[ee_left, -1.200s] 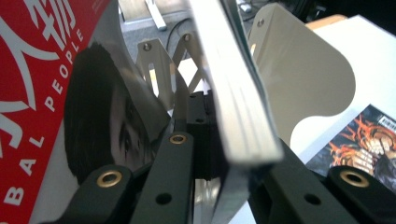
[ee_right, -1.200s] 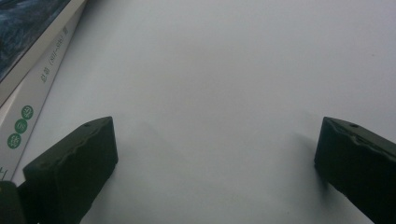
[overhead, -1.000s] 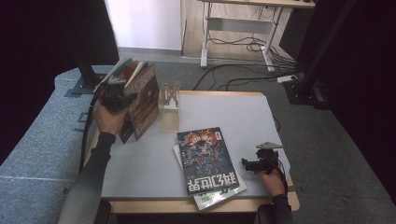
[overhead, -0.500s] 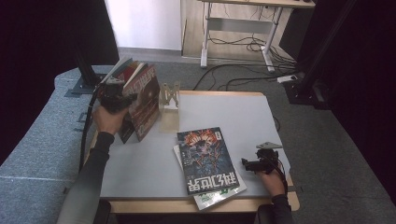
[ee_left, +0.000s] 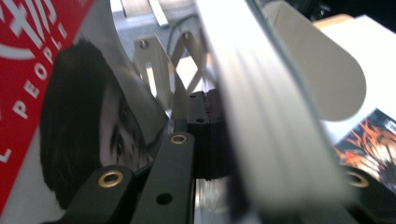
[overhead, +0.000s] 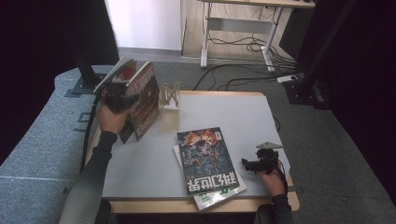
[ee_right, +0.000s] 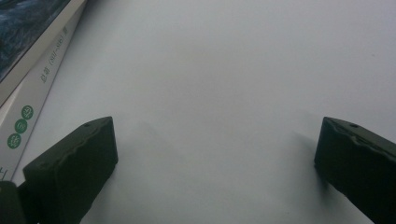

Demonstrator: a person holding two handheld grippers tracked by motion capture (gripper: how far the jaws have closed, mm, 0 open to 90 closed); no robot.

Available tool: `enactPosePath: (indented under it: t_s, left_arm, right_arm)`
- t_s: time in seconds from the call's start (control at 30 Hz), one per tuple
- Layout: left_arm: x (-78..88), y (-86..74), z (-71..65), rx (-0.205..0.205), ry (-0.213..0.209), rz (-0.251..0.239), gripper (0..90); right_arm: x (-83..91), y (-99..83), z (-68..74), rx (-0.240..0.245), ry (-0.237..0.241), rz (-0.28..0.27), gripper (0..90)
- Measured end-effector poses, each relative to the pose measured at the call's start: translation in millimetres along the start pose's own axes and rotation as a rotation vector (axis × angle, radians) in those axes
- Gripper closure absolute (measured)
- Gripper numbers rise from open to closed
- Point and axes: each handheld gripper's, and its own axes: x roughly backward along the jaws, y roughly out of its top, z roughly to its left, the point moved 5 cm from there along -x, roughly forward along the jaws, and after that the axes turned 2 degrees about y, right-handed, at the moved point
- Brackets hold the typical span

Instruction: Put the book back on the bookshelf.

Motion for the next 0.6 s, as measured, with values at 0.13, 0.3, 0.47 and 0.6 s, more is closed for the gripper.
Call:
enactPosePath:
  t_s: [0.13, 0.3, 0.47, 0.6]
  left_arm:
    - [-3.1, 1.3, -2.0, -0.004, 0.027, -0.033, 84.3]
    - [-8.2, -1.4, -0.6, 0.019, 0.023, -0.066, 84.1]
    - [-8.3, -4.3, 3.2, 0.04, 0.013, -0.074, 83.6]
    - [-7.4, -8.1, 5.4, 0.036, 0.021, -0.074, 81.1]
  right_arm:
    - [0.0, 0.0, 0.0, 0.0, 0.0, 0.0, 0.0]
    - [0.0, 0.0, 0.0, 0.0, 0.0, 0.0, 0.0]
    - [0.0, 0.0, 0.0, 0.0, 0.0, 0.0, 0.0]
    - [0.0, 0.0, 0.1, 0.0, 0.0, 0.0, 0.0]
